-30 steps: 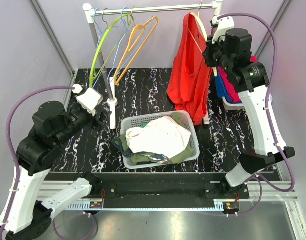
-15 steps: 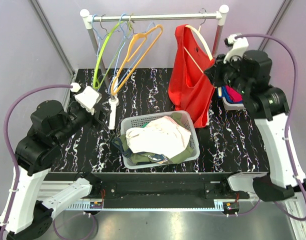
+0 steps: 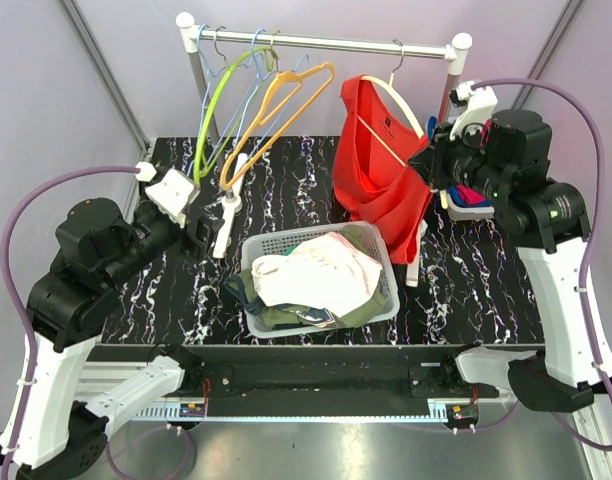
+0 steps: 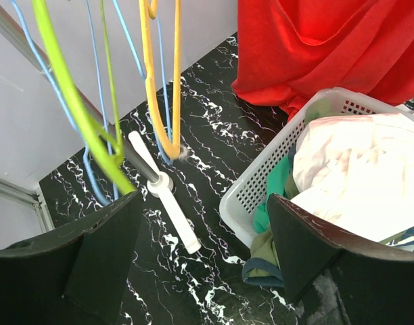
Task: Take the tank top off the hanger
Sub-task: Pick up the hanger from the clothesline.
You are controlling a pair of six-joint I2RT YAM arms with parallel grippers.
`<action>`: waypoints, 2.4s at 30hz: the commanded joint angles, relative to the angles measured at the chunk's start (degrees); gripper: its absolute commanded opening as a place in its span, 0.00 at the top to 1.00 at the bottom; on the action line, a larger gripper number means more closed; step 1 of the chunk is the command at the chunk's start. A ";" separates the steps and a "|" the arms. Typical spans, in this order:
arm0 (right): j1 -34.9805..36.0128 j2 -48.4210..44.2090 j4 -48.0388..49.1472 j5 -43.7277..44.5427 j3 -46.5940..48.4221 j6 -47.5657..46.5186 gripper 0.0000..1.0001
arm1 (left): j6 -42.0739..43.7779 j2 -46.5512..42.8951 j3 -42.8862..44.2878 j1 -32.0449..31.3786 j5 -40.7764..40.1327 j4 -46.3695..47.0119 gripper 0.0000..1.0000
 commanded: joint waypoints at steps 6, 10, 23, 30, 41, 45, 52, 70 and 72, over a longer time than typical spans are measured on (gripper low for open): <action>0.07 6.61 3.99 4.47 19.64 -1.73 1.00 | -0.54 -0.42 1.02 0.43 1.12 1.63 0.20; 0.07 7.50 4.35 4.03 25.02 -0.24 1.00 | -0.54 -0.50 1.19 0.52 1.03 1.63 0.20; 0.16 -7.43 -5.67 -8.62 5.53 4.25 1.00 | -0.98 -0.42 1.90 0.52 1.91 1.37 0.20; 0.07 -18.68 -8.05 -13.27 -5.38 1.35 1.00 | -1.77 0.46 2.86 0.96 4.19 1.10 0.20; 0.07 -24.22 16.88 -20.84 8.76 1.60 1.00 | -2.56 1.17 5.24 2.89 11.66 0.22 0.19; 0.16 -22.30 28.94 -23.03 13.39 4.06 1.00 | -2.47 0.46 4.10 3.60 11.49 0.22 0.19; 0.07 -18.69 29.48 -26.91 17.64 6.18 1.00 | -2.21 -0.42 3.39 3.95 11.14 0.05 0.19; 0.16 -10.87 41.16 -20.32 20.63 3.45 1.00 | -2.74 -0.68 3.48 4.83 11.84 0.05 0.19; 0.16 -10.43 46.43 -19.18 19.66 4.24 1.00 | -2.56 -0.77 3.48 4.92 11.67 0.05 0.19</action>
